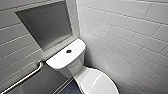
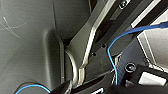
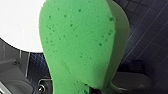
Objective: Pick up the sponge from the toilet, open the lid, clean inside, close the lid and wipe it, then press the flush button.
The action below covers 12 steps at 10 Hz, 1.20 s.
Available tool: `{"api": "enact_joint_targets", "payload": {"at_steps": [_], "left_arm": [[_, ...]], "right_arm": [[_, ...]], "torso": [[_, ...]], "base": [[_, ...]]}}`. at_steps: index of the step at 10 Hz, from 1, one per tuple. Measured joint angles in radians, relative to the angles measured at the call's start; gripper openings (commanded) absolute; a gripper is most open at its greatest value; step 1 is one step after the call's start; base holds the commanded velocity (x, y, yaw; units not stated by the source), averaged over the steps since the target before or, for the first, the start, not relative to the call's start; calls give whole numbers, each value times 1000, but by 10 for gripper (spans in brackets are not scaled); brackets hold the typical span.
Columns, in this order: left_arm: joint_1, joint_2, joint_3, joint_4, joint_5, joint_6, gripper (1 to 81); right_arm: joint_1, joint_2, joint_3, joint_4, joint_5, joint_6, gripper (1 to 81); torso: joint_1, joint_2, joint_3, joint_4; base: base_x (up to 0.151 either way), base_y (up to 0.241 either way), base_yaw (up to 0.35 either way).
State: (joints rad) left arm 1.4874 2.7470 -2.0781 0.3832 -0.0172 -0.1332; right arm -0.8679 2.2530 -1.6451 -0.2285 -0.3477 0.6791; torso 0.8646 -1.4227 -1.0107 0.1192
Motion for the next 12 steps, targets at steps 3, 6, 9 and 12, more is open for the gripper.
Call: {"api": "enact_joint_targets", "payload": {"at_steps": [3,6,9,12], "left_arm": [[-16,-24,-5,-2,-10,-3,811],[-22,-24,-5,-2,-12,-3,811],[-21,-24,-6,-2,-10,-3,811],[-16,-23,-15,-2,-9,-3,811]], "right_arm": [[-142,-64,23,-53,21,3,10],[-301,-87,24,-75,135,2,10],[-466,-83,-31,-84,288,-17,10],[-546,3,-170,-94,394,-31,10]], "torso": [[0,0,0,0],[-5,7,0,0],[-54,84,54,0],[-126,191,149,0]], "base": [[0,0,0],[0,0,0],[0,0,0],[0,0,0]]}}
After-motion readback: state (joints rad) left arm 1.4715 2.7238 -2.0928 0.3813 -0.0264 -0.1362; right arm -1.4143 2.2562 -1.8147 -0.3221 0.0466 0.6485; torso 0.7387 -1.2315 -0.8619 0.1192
